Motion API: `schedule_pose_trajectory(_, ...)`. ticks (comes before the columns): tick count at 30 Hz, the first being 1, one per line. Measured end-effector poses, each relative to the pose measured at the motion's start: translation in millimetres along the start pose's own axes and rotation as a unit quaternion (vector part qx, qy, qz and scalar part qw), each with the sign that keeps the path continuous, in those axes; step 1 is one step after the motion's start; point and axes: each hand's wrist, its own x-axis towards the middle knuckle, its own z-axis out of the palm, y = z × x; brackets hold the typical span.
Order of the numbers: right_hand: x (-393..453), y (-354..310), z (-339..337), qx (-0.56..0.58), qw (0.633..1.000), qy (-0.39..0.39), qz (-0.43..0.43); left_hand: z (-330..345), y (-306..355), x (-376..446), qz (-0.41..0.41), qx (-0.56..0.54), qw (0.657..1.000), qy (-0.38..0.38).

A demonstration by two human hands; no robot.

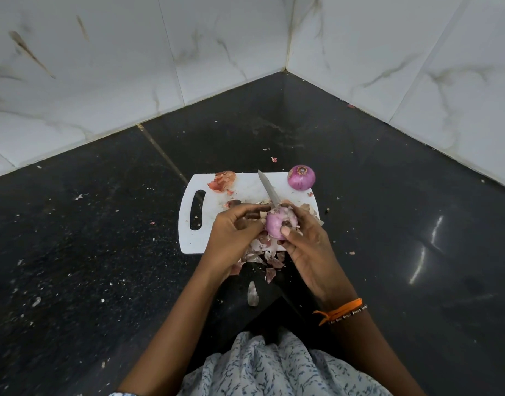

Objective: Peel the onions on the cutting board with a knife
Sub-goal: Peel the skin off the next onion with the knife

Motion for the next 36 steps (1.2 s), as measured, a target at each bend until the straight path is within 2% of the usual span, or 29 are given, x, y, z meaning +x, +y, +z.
schedule_pose_trajectory(4,-1.1,6.3,-1.1,-0.04,0.999,0.034,-0.011,1.9,-2.6,-0.8,-0.022,0.014,1.0,0.012)
schedule_pose_trajectory(10,-1.4,3.8,-6.1,0.096,0.995,-0.005,0.029,4.0,-6.7,2.8,-0.03,0.01,0.998,0.056)
schedule_pose_trajectory(16,-3.8,0.2,-3.9,0.157,0.986,-0.038,0.047,-0.2,-10.1,4.7,-0.003,0.081,0.991,0.103)
schedule_pose_trajectory(19,-2.2,-3.4,-9.0,0.136,0.989,-0.049,0.022,-2.1,-7.6,4.1,0.007,0.087,0.991,0.1)
schedule_pose_trajectory(25,-1.8,-0.7,-11.3,0.042,0.998,-0.043,-0.007,-0.1,1.8,-0.3,0.03,0.083,0.996,0.027)
schedule_pose_trajectory(31,-0.4,0.9,-10.9,-0.011,0.999,-0.033,-0.006,2.0,11.1,-6.7,0.075,0.161,0.984,-0.008)
schedule_pose_trajectory(36,-1.8,1.7,-10.0,-0.035,0.999,-0.025,-0.013,3.7,13.4,-8.1,0.052,0.154,0.987,-0.015)
